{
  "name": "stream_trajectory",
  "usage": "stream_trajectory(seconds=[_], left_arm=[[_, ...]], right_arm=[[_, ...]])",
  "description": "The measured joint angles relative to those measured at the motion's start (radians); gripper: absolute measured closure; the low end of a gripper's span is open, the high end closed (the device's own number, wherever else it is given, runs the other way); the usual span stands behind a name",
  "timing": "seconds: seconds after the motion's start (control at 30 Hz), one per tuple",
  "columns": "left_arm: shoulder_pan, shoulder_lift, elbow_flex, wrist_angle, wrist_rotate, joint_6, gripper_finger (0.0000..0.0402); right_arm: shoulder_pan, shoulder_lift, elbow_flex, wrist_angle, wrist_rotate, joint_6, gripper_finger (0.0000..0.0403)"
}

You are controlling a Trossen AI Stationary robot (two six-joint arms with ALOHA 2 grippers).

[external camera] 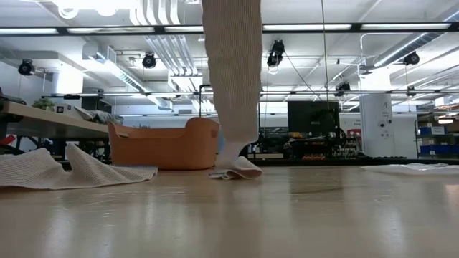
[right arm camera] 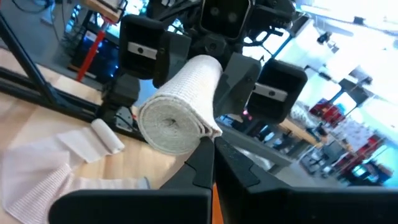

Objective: Roll bandage
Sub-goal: Roll the right white bandage

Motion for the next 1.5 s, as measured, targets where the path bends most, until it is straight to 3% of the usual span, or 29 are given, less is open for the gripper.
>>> stream_trajectory(seconds=[0.3,0.4,0.7,0.87,0.97,1.17,1.5], left_arm=[[0.000,-0.005,-0.003,-0.008,0.007,0.044,0.0286],[0.002,-0.009,-0.003,0.000,0.008,0.048,0.0286],[0.001,-0.010,-0.003,0.004,0.008,0.161,0.0286],[0.001,0.007,-0.003,0.004,0.007,0.283,0.0286],[0.000,0.029,-0.003,0.039,0.007,0.299,0.0286],[-0.001,0.059,-0.004,0.098,-0.004,0.295,0.0285],[-0.002,0.109,-0.004,0.219,-0.066,0.289,0.0280]], right_arm=[[0.000,0.023,-0.025,0.001,0.003,0.154,0.0402],[0.002,0.021,-0.027,-0.014,0.004,0.167,0.0384],[0.008,-0.070,0.012,-0.102,0.003,0.260,0.0231],[-0.002,-0.092,-0.008,-0.072,-0.115,0.329,0.0157],[-0.013,-0.082,-0.050,0.011,-0.122,0.309,0.0130],[-0.031,-0.063,-0.149,0.259,-0.172,0.286,0.0116],[-0.100,-0.062,-0.171,0.279,-0.178,0.374,0.0106]])
